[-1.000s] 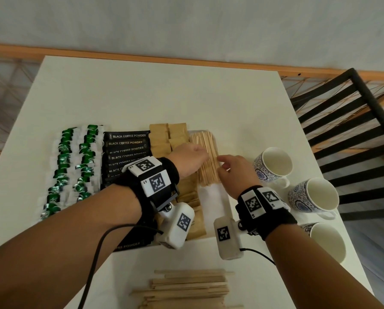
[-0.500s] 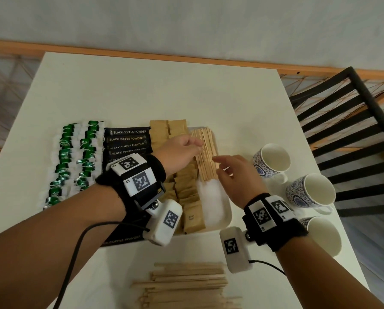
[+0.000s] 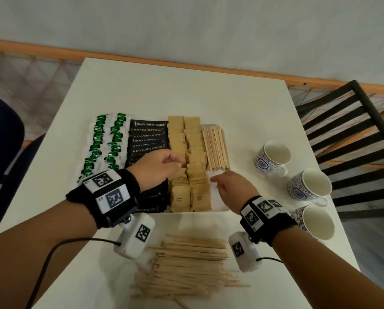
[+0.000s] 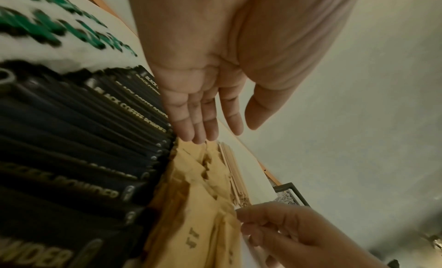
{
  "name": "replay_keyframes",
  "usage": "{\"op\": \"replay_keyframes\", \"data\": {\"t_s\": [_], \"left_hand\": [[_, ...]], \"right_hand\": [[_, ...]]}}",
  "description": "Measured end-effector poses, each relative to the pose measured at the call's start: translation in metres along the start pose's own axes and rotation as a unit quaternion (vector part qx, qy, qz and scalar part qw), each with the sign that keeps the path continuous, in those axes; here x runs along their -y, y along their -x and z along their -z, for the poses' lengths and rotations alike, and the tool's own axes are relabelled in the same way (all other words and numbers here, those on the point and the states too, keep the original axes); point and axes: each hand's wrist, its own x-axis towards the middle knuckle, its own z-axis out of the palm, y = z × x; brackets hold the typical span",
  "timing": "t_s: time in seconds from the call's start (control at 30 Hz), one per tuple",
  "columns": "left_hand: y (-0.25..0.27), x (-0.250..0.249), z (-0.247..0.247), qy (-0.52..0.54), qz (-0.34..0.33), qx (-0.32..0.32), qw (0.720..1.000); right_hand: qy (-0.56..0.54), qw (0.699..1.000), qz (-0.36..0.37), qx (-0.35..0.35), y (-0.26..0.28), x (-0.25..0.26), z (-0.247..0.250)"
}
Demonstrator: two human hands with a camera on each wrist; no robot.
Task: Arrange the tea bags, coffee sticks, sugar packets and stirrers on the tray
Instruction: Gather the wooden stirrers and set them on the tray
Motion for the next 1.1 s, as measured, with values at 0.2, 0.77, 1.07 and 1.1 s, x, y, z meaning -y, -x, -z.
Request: {"op": "replay_keyframes", "data": {"t_s": [0.2,0.77,1.07,1.1], "left_hand": [[0.014,0.013,0.012,0.007,0.021,-0.038,0.999],[0.020,0.027,0.009,0.007,0.034,-0.019,0.999],[0.059,0.046,-0.011,-0.132,-0.005,0.093,0.987],[0.066,0.049,-0.016,-0.168,-0.017,0.116,0.979]], "right_hand": [[0.004,1.000,-0.006,-0.014,-0.013,0.005,0.005],[-0.027,0.999,0.009,-0.029,-0.014,0.002,0.008],[0.005,0.991,0.130,0.025,0.070,0.012,-0.003],[0.016,0.988,0.144,0.045,0.080,0.013,-0.009]]}}
